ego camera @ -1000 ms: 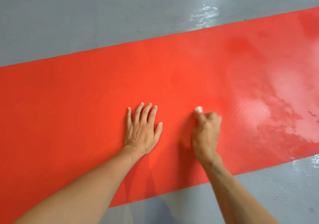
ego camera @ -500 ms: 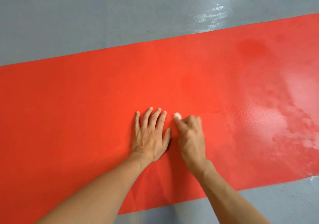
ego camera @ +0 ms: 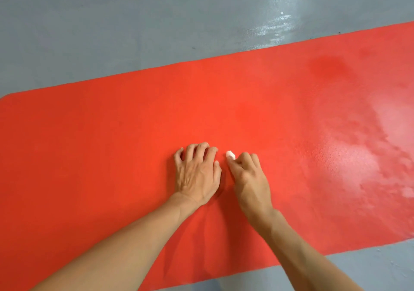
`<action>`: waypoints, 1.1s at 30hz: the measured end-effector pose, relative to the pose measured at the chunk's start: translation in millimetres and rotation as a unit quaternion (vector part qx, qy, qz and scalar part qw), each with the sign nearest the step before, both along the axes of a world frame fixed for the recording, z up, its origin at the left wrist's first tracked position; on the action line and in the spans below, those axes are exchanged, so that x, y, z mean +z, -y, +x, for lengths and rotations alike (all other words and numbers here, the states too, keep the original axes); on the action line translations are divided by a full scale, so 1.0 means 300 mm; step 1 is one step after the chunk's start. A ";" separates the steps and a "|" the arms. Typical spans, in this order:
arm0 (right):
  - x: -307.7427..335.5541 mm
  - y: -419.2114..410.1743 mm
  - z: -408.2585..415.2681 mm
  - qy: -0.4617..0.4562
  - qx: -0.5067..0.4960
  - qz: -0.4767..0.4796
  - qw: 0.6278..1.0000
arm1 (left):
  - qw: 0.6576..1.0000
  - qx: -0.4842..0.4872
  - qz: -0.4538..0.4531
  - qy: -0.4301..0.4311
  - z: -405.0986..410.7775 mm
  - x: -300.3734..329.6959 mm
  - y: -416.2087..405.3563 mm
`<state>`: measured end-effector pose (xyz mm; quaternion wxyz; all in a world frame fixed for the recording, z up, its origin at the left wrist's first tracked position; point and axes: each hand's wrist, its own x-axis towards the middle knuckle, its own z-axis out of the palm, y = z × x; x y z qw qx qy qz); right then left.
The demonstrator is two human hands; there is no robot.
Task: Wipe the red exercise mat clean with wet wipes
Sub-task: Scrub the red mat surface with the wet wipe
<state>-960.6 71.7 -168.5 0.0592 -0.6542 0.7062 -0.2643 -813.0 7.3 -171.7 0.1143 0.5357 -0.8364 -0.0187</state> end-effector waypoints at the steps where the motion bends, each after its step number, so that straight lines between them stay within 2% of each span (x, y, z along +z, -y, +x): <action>1: 0.001 0.012 -0.029 -0.005 0.037 -0.010 0.999 | 1.000 0.001 -0.001 0.005 -0.004 0.006 0.024; 3: -0.007 0.045 -0.126 -0.023 0.027 -0.013 0.999 | 1.000 0.001 0.002 0.016 -0.009 0.004 0.071; 7: -0.021 0.155 -0.280 0.015 -0.198 0.010 0.980 | 1.000 -0.004 0.021 0.023 -0.013 -0.028 0.109; 9: -0.028 0.196 -0.231 0.026 -0.241 0.018 0.970 | 0.999 -0.001 0.031 0.027 -0.012 -0.033 0.111; 11: -0.025 0.199 -0.116 0.033 -0.173 -0.002 0.984 | 0.999 -0.001 0.037 0.033 -0.007 -0.030 0.105; 14: -0.010 0.168 0.019 0.035 -0.005 -0.015 0.999 | 0.999 -0.003 0.045 0.029 -0.009 -0.025 0.106; 17: -0.024 0.203 -0.083 0.007 0.086 -0.027 0.996 | 0.999 0.000 0.040 0.028 -0.009 -0.023 0.104; 19: -0.043 0.221 -0.216 0.001 0.006 -0.029 1.000 | 0.999 0.002 0.037 0.028 -0.011 -0.024 0.107; 22: -0.053 0.234 -0.331 0.044 -0.196 -0.018 0.979 | 0.999 0.002 0.032 0.027 -0.012 -0.026 0.106; 24: -0.059 0.239 -0.279 0.047 -0.239 -0.009 0.970 | 0.999 0.005 0.035 0.031 -0.013 -0.026 0.107; 26: -0.050 0.233 -0.157 0.063 -0.186 -0.024 0.980 | 0.999 0.007 0.036 0.031 -0.013 -0.024 0.104; 29: -0.041 0.183 0.002 0.047 -0.032 -0.012 0.998 | 0.999 0.000 0.040 0.024 -0.011 -0.023 0.102; 33: -0.048 0.176 -0.029 0.020 0.051 0.009 0.998 | 0.999 -0.001 0.045 0.028 -0.014 -0.019 0.103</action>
